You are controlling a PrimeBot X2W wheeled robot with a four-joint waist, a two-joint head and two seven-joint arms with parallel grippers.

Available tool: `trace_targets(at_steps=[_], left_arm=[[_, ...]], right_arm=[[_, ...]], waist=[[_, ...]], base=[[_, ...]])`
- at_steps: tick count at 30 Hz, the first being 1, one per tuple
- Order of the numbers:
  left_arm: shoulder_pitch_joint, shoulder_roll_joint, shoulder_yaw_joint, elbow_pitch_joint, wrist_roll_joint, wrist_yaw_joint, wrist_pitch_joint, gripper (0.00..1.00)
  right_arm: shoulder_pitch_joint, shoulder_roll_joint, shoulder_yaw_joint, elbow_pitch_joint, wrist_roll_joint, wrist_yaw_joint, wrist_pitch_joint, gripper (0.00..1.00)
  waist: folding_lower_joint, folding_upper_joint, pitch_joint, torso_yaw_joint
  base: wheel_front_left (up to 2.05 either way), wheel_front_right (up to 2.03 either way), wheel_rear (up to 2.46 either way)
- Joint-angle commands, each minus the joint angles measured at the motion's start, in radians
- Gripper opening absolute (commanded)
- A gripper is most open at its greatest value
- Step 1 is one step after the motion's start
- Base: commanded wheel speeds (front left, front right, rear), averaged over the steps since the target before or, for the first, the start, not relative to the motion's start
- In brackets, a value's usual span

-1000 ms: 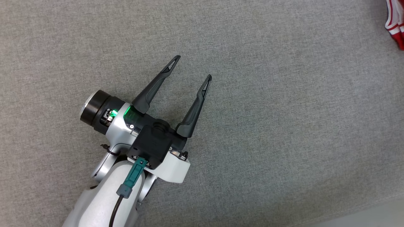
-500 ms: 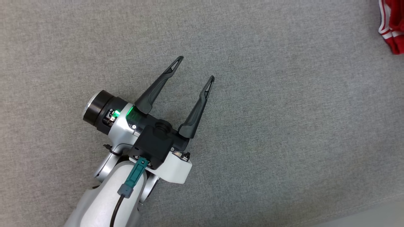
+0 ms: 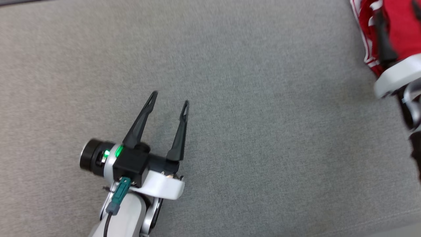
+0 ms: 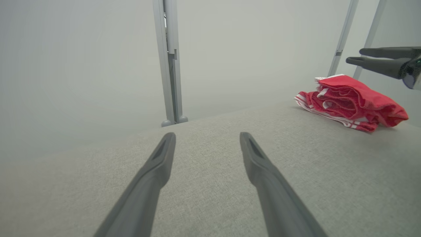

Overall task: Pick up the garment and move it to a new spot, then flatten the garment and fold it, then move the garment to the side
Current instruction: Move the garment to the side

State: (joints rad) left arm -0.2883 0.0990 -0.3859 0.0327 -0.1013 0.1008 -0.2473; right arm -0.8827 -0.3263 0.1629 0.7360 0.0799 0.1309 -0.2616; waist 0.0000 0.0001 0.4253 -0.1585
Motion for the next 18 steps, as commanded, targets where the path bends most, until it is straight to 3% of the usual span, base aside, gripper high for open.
trace_targets(at_steps=[1,8,18], left_arm=[[0.032,-0.003,0.016,0.014,-0.022,0.017,-0.006,1.00],[0.119,-0.016,0.068,0.049,-0.079,0.059,-0.016,1.00],[0.248,-0.032,0.155,0.030,-0.122,0.094,-0.018,1.00]], right_arm=[[0.052,0.017,0.017,-0.042,0.035,0.000,-0.006,1.00],[0.231,0.085,0.088,-0.204,0.129,0.000,-0.006,1.00],[0.514,0.174,0.119,-0.459,0.163,0.000,-0.006,1.00]], waist=[[0.0000,-0.0001,-0.080,0.027],[0.0000,-0.0001,-0.182,0.058],[0.0000,-0.0001,-0.327,0.096]], base=[[0.00,0.00,0.00],[0.00,0.00,0.00],[0.00,0.00,0.00]])
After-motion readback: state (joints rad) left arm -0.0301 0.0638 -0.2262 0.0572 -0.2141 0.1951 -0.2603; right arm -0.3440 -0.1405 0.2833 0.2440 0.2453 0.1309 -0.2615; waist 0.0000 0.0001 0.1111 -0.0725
